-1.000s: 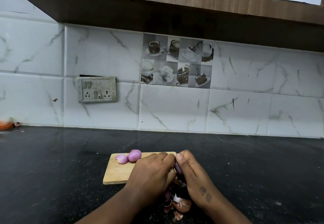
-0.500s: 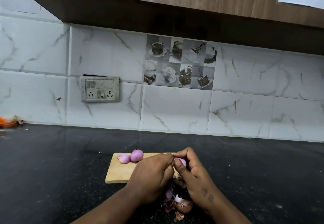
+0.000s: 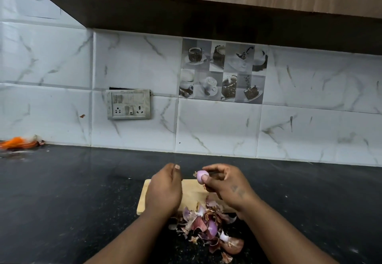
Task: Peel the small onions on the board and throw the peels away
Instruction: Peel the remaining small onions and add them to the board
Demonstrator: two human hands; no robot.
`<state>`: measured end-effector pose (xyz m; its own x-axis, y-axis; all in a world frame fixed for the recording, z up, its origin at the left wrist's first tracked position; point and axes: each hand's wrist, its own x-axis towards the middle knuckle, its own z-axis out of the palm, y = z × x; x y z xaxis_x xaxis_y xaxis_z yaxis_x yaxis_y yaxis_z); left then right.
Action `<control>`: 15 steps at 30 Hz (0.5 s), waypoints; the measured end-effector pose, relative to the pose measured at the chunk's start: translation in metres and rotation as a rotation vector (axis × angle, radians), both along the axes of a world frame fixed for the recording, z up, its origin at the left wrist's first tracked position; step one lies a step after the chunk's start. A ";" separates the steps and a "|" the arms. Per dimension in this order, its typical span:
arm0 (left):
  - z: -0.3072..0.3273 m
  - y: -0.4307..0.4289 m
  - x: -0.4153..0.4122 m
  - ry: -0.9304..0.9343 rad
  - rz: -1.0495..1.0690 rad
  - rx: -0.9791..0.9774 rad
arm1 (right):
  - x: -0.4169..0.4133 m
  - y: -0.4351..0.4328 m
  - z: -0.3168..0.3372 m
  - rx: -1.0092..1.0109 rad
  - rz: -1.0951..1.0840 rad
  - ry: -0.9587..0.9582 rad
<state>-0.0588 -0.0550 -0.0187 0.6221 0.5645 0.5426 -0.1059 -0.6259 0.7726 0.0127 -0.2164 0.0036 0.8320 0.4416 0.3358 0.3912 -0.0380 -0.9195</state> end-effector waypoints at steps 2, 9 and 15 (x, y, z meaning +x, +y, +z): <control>0.003 0.008 -0.001 0.037 0.086 -0.077 | 0.019 0.015 0.003 -0.098 0.000 0.000; 0.004 0.025 0.006 0.173 0.232 -0.089 | 0.062 0.043 -0.007 -0.418 -0.031 -0.066; 0.005 0.019 0.009 0.206 0.252 -0.001 | 0.064 0.044 -0.014 -0.328 0.017 -0.044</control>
